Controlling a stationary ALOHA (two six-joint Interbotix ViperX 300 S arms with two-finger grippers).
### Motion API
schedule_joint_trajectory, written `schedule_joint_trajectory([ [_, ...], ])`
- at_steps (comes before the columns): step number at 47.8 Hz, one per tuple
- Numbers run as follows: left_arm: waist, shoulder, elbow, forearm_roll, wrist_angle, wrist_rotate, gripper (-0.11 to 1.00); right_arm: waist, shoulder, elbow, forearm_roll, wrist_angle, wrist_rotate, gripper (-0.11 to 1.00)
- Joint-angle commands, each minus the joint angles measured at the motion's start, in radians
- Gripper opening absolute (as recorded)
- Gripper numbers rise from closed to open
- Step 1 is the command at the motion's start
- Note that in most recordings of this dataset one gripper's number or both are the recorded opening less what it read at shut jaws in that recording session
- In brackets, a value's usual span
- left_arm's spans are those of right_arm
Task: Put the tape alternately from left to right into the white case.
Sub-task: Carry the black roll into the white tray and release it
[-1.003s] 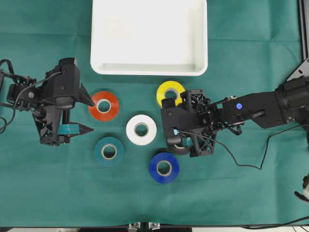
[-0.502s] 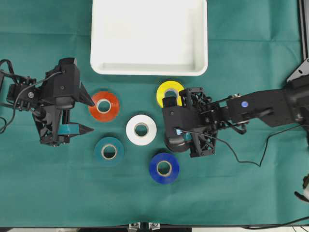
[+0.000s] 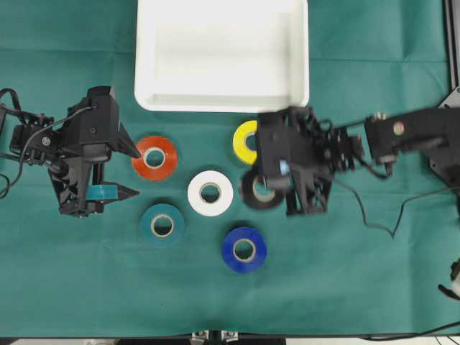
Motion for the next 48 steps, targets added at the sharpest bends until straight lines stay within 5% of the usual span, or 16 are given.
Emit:
schedule_joint_trajectory([
  [1,0.003,-0.015,-0.015,0.0,-0.003,0.0,0.57,-0.058,-0.028,-0.023,-0.011,0.011,-0.003,0.24],
  [22,0.003,-0.014,-0.015,0.0,-0.006,0.0,0.57,-0.313,0.003,-0.04,-0.167,-0.017,-0.003,0.24],
  [48,0.011,-0.008,-0.009,0.002,-0.011,0.002,0.57,-0.4,0.259,-0.221,-0.25,-0.095,-0.006,0.24],
])
